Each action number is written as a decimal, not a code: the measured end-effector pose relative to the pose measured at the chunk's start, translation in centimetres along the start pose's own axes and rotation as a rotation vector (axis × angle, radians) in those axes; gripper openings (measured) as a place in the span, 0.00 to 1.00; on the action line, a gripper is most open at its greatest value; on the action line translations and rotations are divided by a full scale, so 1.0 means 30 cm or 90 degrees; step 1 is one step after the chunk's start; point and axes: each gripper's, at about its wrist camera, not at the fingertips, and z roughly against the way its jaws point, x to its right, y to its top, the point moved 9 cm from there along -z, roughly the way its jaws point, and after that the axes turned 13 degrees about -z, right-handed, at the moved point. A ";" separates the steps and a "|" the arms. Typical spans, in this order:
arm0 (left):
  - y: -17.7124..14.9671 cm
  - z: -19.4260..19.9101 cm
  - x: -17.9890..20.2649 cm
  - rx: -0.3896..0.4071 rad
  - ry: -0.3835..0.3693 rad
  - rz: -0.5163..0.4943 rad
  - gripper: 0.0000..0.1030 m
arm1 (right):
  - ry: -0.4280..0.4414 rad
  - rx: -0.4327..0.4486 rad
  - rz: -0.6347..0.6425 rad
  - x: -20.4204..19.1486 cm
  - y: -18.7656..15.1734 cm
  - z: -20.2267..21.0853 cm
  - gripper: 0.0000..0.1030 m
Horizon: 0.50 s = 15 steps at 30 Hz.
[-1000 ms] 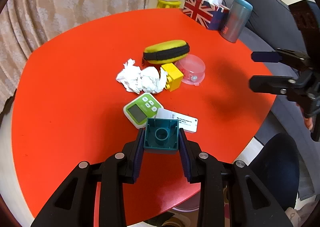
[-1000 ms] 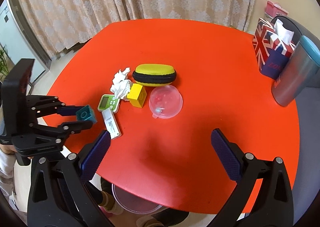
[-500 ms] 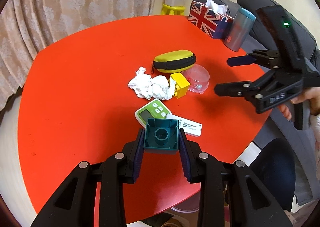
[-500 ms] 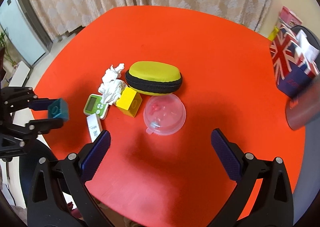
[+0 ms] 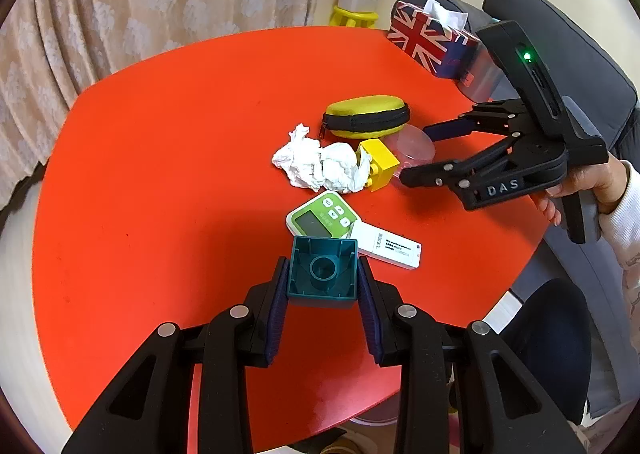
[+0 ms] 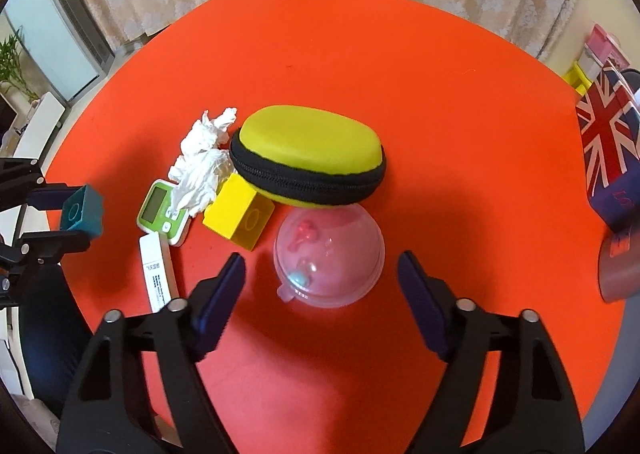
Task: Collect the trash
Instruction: 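Grasp the pink-filled clear dome with the right gripper while the left holds the teal block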
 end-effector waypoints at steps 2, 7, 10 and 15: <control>-0.005 -0.003 0.000 -0.001 -0.001 0.001 0.32 | -0.001 0.003 0.004 -0.004 0.001 -0.003 0.56; -0.012 -0.013 0.002 -0.002 -0.001 0.002 0.32 | -0.007 0.016 0.006 0.001 0.004 0.010 0.52; -0.008 -0.011 0.006 -0.001 -0.003 0.000 0.32 | -0.003 0.023 -0.003 0.008 -0.002 0.031 0.52; 0.005 0.002 0.021 0.007 -0.006 -0.005 0.32 | -0.006 0.042 -0.024 0.013 -0.013 0.099 0.52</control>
